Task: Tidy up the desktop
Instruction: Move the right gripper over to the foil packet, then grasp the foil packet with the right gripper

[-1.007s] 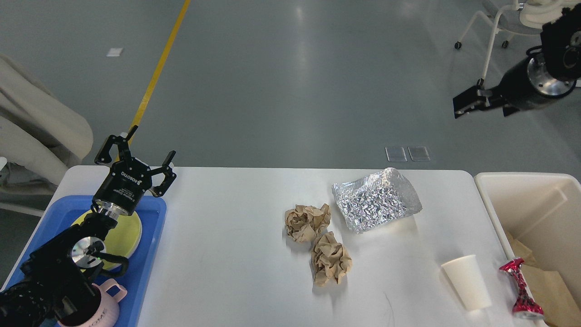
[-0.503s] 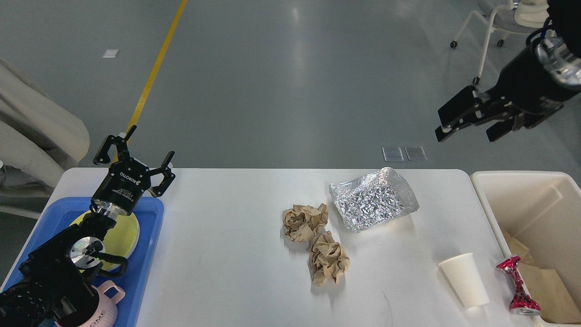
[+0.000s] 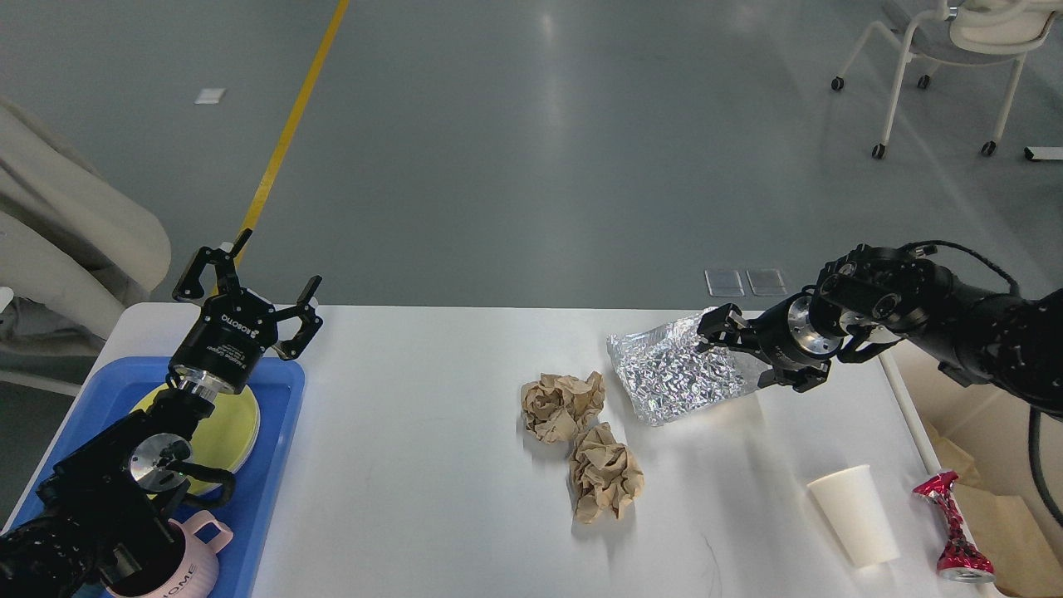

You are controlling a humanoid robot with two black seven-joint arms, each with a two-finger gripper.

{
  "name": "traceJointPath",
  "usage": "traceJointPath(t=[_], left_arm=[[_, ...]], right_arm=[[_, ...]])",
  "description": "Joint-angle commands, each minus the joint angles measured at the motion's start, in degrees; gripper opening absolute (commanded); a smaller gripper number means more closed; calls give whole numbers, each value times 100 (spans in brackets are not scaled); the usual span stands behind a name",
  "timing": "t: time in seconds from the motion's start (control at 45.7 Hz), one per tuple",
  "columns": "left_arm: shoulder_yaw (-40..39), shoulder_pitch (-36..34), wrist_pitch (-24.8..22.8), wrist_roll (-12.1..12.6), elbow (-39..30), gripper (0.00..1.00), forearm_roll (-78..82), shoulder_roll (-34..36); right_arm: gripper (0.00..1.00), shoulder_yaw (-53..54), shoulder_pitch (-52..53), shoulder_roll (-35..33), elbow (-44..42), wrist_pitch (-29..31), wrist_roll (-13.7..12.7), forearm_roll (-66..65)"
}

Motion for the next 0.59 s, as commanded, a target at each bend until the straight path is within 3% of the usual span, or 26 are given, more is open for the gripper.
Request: traceJointPath(t=[0.0, 0.372, 0.416, 0.503, 0.547, 0.569], left_arm=[[1, -1, 1, -2, 0, 100, -1, -1], [1, -1, 1, -2, 0, 100, -1, -1], [1, -1, 1, -2, 0, 100, -1, -1], [1, -1, 1, -2, 0, 100, -1, -1], [1, -1, 1, -2, 0, 100, -1, -1], [1, -1, 1, -2, 0, 100, -1, -1]], right_arm=[[100, 520, -441, 141, -127, -629, -409, 5], [96, 994, -1004, 441, -163, -1895, -383, 14], [86, 1030, -1021, 441, -154, -1974, -383, 5], [44, 1012, -1039, 432, -154, -2028, -365, -30], [35, 1012, -1039, 423, -145, -2036, -357, -30], [26, 1012, -1039, 414, -145, -2028, -348, -39]])
